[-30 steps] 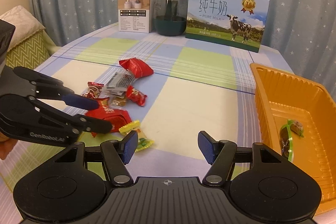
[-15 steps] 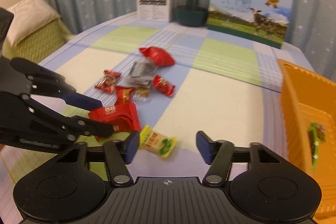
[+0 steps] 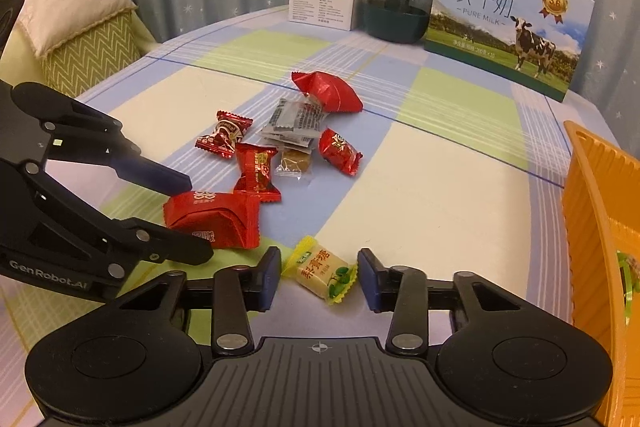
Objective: Organize snacks
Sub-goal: 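Grasp the red candy bag with the left tool while the right tool grasps the yellow candy, then carry both candies over the orange tray and open both tools to release them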
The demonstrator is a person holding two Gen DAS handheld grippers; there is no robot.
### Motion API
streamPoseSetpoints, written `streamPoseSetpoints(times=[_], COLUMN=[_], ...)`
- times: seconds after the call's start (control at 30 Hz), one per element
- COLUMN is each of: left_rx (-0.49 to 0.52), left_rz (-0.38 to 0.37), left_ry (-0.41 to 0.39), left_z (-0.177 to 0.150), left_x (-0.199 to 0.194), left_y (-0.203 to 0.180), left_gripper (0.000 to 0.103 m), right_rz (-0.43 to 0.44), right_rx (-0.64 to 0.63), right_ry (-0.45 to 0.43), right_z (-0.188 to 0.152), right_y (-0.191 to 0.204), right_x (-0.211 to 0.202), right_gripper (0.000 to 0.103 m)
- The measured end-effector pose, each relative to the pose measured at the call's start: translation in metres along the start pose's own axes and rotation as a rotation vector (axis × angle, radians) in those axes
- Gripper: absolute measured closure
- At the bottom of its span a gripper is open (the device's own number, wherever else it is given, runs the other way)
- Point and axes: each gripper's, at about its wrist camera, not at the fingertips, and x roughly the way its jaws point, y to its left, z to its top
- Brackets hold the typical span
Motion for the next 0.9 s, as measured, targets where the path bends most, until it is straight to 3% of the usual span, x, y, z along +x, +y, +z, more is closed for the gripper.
streamPoseSetpoints(times=[0.13,0.5,0.63,0.9], left_rx=[0.022,0.023,0.002,-0.041], left_rz=[-0.003,-0.016,-0.011,0.033], left_ry=[-0.008,-0.009,-0.009,-0.018], left_z=[0.000,0.004,0.003,0.003], left_x=[0.001,0.010,0.008,0.001], left_y=[-0.002,-0.009,-0.009,-0.021], left_gripper=[0.057,0.058,0.073,0.079], right_rz=[-0.008,-0.054,-0.071,-0.094], right_rx=[0.020,0.086,0.113,0.146], right_ry=[0.004,-0.015,-0.020,-0.044], right_z=[-0.001,-0.005,-0.005,-0.004], right_y=[-0.001,-0.008,-0.012,-0.015], right_x=[-0.003,-0.019,-0.022,-0.032], right_gripper=[0.072,0.072,0.072,0.072])
